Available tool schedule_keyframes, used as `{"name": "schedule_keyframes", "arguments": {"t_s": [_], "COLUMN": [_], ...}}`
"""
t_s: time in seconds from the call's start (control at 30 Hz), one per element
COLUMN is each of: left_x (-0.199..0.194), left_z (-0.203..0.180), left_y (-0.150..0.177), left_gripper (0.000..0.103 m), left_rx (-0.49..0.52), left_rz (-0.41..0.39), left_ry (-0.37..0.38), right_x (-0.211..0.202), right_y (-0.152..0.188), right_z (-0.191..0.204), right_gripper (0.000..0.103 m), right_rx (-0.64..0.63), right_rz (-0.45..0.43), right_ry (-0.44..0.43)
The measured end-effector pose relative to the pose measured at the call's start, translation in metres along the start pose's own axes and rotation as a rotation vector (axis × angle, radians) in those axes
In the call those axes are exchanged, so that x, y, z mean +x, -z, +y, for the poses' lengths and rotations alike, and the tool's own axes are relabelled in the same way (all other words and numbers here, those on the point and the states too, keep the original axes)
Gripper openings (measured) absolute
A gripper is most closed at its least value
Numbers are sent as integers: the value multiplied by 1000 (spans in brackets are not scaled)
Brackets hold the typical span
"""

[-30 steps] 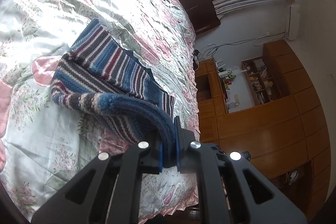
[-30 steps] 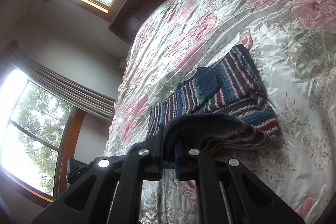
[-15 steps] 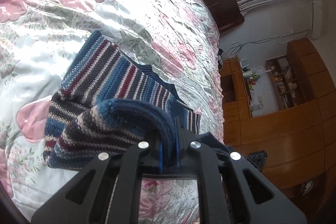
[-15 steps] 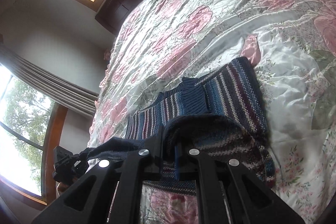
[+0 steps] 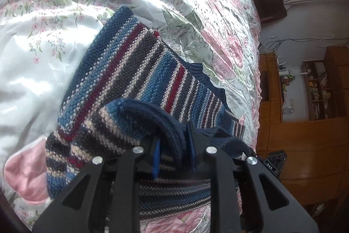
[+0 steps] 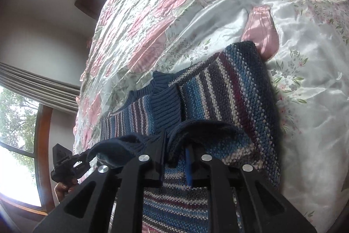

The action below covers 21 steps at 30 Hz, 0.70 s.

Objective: Fold small clothes
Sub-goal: 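Release the folded hem with both grippers and move to the collar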

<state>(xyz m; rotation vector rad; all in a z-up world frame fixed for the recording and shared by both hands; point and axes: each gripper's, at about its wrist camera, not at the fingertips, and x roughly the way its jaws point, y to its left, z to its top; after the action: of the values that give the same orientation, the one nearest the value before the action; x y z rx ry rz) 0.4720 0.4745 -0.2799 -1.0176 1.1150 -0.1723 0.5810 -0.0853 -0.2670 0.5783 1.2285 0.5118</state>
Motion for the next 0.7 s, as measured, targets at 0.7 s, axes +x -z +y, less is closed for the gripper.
{"name": "schedule_keyframes", "arguments": {"t_s": [0.7], "left_x": [35], "left_z": [-13], "left_y": [-58], "left_gripper": [64], "left_rx": [340], "left_rz": [65], "left_ry": [-224], "right_x": [16], "right_y": [-35], "right_z": [5], "right_gripper": [48], "right_rx": [-212], "right_rz": [88], "right_ry": [134]}}
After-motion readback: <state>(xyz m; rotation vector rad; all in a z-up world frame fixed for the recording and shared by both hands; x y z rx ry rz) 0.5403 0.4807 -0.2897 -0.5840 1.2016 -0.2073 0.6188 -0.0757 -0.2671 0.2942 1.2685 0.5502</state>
